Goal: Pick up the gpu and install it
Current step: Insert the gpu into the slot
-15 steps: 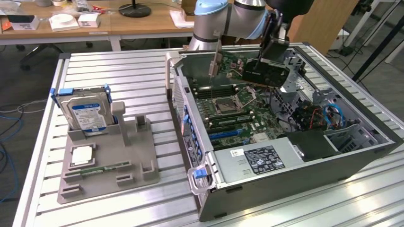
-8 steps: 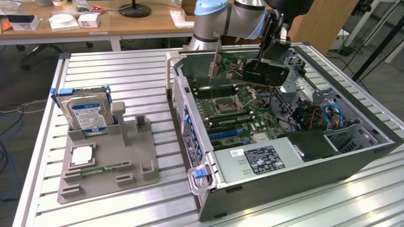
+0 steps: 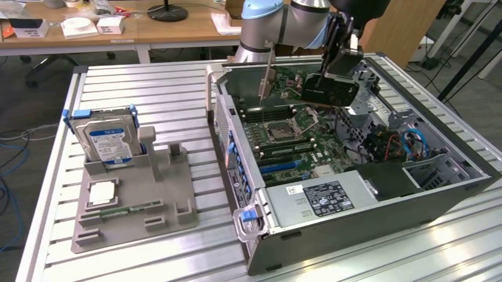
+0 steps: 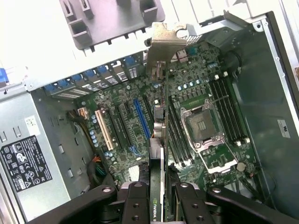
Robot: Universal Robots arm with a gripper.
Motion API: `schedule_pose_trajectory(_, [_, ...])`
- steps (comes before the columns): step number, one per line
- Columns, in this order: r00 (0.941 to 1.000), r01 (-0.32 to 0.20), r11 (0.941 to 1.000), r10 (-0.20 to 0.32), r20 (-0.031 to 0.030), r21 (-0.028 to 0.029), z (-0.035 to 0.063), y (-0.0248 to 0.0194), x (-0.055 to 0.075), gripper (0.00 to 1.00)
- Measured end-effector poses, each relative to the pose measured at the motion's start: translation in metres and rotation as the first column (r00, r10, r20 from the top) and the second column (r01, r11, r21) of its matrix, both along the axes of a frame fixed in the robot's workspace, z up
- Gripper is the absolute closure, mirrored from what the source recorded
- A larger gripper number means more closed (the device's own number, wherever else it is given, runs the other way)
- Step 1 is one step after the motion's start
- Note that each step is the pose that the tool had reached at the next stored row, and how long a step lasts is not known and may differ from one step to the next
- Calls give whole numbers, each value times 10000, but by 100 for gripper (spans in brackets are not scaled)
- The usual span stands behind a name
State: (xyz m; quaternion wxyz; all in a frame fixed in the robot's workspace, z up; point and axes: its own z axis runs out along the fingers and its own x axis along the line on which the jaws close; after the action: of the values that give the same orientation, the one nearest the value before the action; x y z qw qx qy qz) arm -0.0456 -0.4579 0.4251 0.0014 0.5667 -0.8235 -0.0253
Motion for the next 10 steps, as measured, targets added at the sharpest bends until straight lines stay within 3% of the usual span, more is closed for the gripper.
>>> schedule_pose_trajectory(10, [9984,-563,9984,563,0,1,0,0,0,74])
